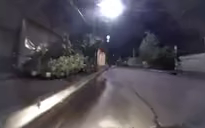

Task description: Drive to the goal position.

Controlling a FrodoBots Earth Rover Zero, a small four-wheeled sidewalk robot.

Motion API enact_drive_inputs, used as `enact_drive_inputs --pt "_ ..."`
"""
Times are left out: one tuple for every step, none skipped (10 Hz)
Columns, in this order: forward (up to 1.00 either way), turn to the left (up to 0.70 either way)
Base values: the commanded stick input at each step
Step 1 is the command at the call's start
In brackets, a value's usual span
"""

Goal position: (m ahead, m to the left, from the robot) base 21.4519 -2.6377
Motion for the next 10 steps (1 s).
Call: enact_drive_inputs --pt "0.5 -0.5" --pt "0.5 -0.5" --pt "0.5 -0.48" --pt "0.5 -0.32" --pt "0.5 -0.02" --pt "0.5 0.0" --pt "0.5 0.0" --pt "0.5 0.0" --pt "0.5 0.0" --pt "0.5 0.0"
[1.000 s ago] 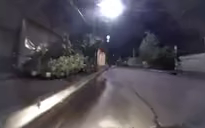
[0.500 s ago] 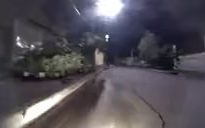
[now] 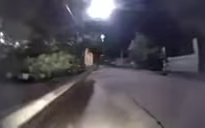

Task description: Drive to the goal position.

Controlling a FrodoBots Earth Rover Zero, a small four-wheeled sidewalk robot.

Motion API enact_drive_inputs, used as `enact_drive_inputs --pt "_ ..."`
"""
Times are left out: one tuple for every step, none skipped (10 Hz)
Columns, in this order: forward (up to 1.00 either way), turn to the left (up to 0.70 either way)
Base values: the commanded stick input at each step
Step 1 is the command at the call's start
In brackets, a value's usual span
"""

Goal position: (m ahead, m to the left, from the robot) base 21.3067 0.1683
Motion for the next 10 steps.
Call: enact_drive_inputs --pt "0.5 0.0" --pt "0.5 0.0" --pt "0.5 0.0" --pt "0.5 0.0" --pt "0.5 0.0" --pt "0.5 0.0" --pt "0.5 0.0" --pt "0.5 0.0" --pt "0.5 0.0" --pt "0.5 0.0"
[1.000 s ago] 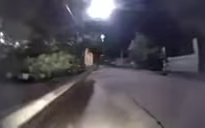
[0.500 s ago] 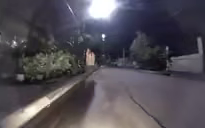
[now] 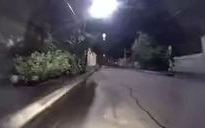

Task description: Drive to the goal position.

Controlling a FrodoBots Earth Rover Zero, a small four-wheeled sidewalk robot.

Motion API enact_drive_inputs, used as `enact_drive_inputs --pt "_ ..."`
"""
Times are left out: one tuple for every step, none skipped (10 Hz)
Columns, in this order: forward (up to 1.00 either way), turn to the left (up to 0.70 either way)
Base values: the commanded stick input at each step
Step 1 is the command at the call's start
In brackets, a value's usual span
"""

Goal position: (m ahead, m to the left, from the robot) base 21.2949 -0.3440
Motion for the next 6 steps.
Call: enact_drive_inputs --pt "0.5 0.0" --pt "0.5 0.0" --pt "0.5 0.0" --pt "0.5 0.0" --pt "0.5 0.0" --pt "0.5 0.0"
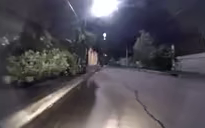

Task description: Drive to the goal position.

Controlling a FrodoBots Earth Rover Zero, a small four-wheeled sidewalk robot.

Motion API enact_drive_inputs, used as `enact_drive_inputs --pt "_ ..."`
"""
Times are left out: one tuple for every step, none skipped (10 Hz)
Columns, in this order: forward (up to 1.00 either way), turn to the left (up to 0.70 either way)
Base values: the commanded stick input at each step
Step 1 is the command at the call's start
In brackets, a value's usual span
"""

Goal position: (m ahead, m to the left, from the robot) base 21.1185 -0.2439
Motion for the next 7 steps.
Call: enact_drive_inputs --pt "0.5 0.0" --pt "0.5 -0.01" --pt "0.5 -0.28" --pt "0.5 -0.5" --pt "0.5 -0.49" --pt "0.5 -0.21" --pt "0.5 0.0"
